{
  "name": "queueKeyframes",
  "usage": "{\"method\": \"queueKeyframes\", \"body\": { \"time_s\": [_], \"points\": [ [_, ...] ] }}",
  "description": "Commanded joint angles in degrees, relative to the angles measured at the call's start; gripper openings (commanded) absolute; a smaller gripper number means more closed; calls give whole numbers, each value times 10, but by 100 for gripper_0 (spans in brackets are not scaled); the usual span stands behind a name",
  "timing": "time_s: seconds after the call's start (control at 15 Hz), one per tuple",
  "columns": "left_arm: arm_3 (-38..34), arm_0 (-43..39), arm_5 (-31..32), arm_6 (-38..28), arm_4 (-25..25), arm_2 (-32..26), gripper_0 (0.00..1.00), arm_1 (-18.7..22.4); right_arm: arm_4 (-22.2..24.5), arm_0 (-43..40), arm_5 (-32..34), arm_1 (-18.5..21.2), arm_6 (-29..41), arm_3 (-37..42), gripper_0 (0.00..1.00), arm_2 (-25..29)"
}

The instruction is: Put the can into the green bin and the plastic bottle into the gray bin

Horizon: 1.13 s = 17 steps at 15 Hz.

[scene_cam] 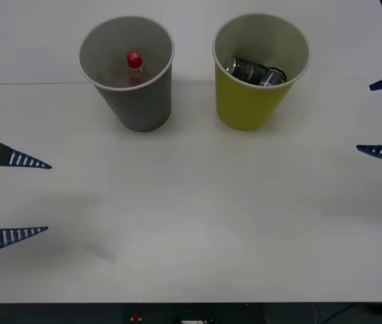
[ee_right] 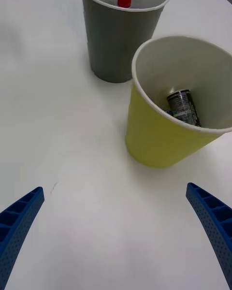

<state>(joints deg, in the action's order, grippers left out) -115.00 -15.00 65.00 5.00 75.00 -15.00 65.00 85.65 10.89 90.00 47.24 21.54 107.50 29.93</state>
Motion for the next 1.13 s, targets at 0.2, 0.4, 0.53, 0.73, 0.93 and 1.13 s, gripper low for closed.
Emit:
{"method": "queueKeyframes", "body": {
  "time_s": [0.2,0.4,0.53,0.73,0.93,1.13],
  "points": [
    [0,0,0,0,0,0,100,0,-15,-61,0,-14,-98,0,100,9],
    [0,0,0,0,0,0,100,0,-17,-83,0,-17,-128,0,100,7],
    [0,0,0,0,0,0,100,0,-22,-95,0,-21,-134,0,100,0],
    [0,0,0,0,0,0,100,0,-22,-102,0,-21,-142,2,100,-13],
    [0,0,0,0,0,0,100,0,-22,-102,0,-21,-140,3,100,-20],
    [0,0,0,0,0,0,100,0,-24,-102,0,-21,-138,3,100,-20]
  ]
}}
